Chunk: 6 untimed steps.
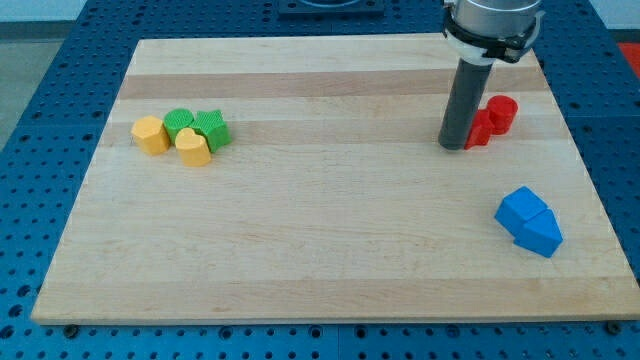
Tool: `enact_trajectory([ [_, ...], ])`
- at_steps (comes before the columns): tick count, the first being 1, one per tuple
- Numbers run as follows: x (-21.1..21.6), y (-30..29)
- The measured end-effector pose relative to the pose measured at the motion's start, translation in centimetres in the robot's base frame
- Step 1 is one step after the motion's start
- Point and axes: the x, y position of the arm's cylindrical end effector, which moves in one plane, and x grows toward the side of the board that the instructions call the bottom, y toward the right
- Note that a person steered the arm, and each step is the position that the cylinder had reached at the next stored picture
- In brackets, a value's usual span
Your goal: Slide your arm towards the center left
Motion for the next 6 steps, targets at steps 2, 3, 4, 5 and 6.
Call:
enact_trajectory([
  [2, 5.3, -5.2],
  [3, 7.2, -12.3],
  [4, 8.9, -20.4],
  [5, 9.4, -27.6],
  [6, 9.4, -34.8],
])
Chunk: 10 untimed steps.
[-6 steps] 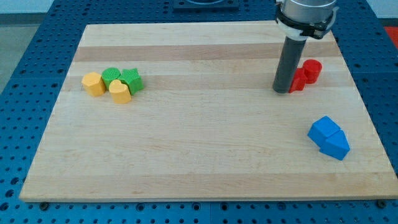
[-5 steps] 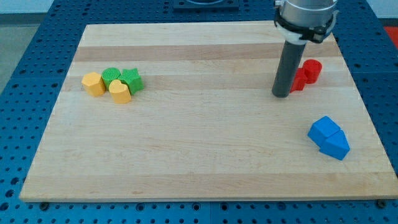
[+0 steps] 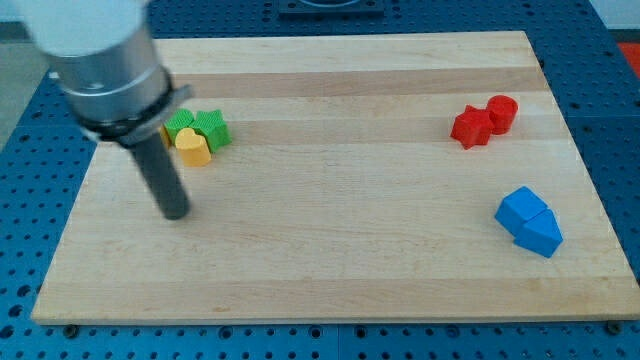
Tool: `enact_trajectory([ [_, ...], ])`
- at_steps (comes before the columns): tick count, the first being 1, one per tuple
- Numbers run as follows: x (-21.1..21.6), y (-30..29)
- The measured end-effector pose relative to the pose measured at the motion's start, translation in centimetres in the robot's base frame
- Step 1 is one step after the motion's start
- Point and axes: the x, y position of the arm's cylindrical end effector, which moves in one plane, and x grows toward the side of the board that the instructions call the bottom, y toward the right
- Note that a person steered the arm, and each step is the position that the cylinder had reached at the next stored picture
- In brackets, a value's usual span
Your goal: Slide your arm towards the center left
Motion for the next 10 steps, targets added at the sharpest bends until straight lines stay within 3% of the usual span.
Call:
enact_trajectory([
  [2, -4.1, -9.8],
  [6, -14.5, -10.3],
  [8, -14.4, -9.3],
  [10, -10.9, -3.9],
])
